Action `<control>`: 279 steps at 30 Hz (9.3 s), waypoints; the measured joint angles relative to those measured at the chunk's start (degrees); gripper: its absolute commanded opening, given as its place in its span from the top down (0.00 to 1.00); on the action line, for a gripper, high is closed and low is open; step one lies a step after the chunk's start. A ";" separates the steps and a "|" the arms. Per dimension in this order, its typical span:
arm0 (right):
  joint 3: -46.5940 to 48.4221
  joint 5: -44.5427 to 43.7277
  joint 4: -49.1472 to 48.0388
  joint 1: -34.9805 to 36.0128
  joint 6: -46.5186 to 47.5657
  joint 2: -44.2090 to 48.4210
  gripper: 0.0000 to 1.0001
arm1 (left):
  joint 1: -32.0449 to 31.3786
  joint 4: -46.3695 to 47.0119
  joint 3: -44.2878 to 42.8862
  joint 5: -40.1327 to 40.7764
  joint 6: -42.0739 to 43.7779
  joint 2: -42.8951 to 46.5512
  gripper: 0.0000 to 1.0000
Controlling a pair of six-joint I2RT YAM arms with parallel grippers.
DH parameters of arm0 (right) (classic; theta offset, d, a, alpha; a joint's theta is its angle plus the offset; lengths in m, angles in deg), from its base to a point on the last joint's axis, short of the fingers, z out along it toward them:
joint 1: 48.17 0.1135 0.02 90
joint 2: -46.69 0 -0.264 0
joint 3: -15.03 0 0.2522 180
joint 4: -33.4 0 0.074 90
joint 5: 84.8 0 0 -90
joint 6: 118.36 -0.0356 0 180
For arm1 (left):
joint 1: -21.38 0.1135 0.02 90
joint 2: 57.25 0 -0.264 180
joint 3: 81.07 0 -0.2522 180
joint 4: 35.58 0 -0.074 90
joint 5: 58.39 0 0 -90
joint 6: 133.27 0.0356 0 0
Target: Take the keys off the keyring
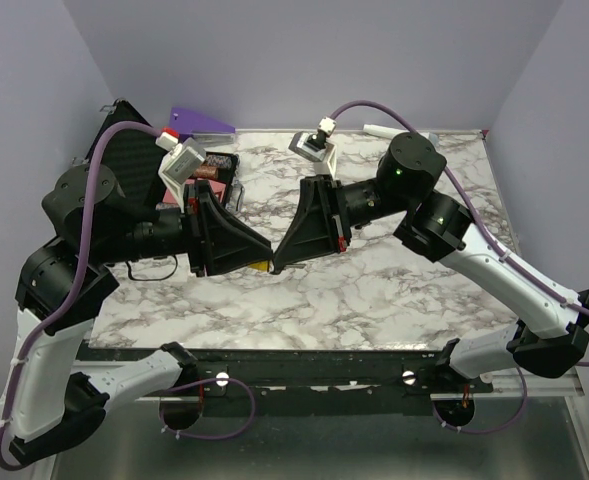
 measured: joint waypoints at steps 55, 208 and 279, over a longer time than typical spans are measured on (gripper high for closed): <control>-0.52 -0.09 1.70 0.00 2.25 0.90 0.99 | 3.67 0.55 4.02 -9.27 -0.44 1.27 0.70; 2.10 -40.54 20.02 0.37 14.14 -1.33 0.99 | 0.15 -1.57 10.10 51.21 -18.18 4.20 1.00; -20.33 -70.99 24.98 -19.39 20.04 -22.67 0.00 | -3.17 -2.27 42.01 41.94 -15.15 15.08 1.00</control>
